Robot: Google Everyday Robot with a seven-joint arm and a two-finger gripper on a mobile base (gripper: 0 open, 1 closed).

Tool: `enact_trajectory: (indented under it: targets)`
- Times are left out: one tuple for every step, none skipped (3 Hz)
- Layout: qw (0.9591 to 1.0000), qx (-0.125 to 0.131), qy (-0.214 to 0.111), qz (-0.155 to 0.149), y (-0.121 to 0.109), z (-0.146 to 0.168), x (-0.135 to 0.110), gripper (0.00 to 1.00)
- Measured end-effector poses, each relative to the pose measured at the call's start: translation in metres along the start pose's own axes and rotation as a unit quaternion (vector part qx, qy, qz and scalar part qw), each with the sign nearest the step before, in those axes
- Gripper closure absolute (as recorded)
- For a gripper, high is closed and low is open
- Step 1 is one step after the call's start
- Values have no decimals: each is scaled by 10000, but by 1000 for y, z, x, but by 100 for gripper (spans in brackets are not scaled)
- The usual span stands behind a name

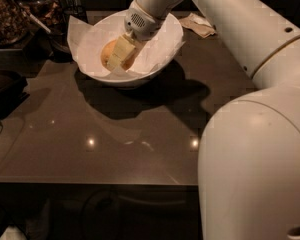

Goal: Pick orange from white bowl

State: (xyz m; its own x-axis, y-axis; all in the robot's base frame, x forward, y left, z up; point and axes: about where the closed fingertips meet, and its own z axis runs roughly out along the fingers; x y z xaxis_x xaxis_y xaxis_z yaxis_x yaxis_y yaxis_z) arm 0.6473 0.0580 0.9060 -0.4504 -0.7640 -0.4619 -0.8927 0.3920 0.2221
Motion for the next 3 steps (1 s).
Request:
enact_trajectory:
  targets:
    - [10000, -11, -15, -47, 0, 4, -2, 100]
    - [9994, -110, -229, -243, 11, -4, -7, 100]
    - [9979, -187, -519, -334, 40, -24, 1, 100]
